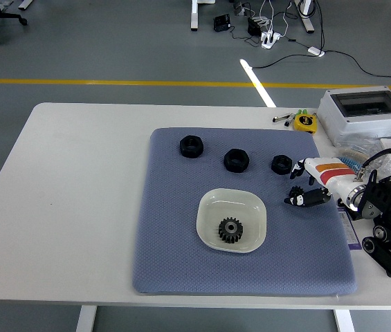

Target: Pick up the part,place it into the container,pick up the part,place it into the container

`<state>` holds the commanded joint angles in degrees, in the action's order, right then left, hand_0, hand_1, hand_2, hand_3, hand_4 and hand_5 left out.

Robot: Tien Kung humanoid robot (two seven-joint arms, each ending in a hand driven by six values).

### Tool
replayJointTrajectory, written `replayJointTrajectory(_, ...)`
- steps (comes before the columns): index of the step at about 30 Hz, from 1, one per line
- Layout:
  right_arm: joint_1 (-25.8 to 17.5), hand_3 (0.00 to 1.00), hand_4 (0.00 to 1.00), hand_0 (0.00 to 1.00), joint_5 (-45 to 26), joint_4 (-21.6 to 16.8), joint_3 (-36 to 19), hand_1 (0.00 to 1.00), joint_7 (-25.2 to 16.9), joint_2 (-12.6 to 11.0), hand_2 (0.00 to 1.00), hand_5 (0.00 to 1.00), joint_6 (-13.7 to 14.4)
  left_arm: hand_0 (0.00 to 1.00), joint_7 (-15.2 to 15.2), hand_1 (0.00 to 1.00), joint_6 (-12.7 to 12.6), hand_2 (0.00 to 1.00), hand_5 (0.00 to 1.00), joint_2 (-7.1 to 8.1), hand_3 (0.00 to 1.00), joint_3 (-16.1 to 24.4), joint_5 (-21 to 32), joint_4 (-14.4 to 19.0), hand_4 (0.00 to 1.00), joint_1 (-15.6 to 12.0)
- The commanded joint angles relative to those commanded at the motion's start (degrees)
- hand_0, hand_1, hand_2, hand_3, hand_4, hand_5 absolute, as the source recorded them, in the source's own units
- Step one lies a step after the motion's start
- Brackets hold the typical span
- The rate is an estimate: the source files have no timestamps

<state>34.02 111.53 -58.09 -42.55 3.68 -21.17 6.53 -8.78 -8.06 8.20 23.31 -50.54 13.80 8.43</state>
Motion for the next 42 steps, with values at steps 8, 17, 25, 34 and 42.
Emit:
replayJointTrajectory(8,-0.1,0.54,0.902,0.218,-1.5,1.7,0.3,0.411,-0.6,-0.1,0.543,0.398,1.9,0.703,-0.1,0.654,0.1,0.664,0.629,-0.08,0.581,0.2,-0.5,0.0,0.672,0.1)
replayJointTrajectory(17,-0.5,0.527,0.868,0.187,-2.2,2.7,0.5,0.394,-1.2,-0.1,0.5,0.38,2.4,0.703,-0.1,0.652,0.2,0.665,0.629,-0.06,0.581,0.2,-0.6,0.1,0.672,0.3)
replayJointTrajectory(25,-0.7,0.522,0.842,0.172,-2.9,2.9,1.0,0.381,-1.5,0.1,0.478,0.376,1.7,0.702,0.0,0.651,0.1,0.663,0.629,-0.08,0.581,0.1,-0.4,0.1,0.672,0.3)
replayJointTrajectory(34,-0.8,0.507,0.82,0.145,-3.4,2.7,1.2,0.358,-2.1,0.1,0.456,0.379,2.2,0.703,0.0,0.649,0.2,0.663,0.63,-0.05,0.581,0.1,-0.4,0.1,0.672,0.4)
replayJointTrajectory(42,-1.0,0.49,0.713,0.12,-4.2,3.2,1.5,0.319,-2.9,0.4,0.41,0.376,3.2,0.703,-0.1,0.649,0.2,0.662,0.63,-0.05,0.581,0.1,-0.4,0.1,0.672,0.4)
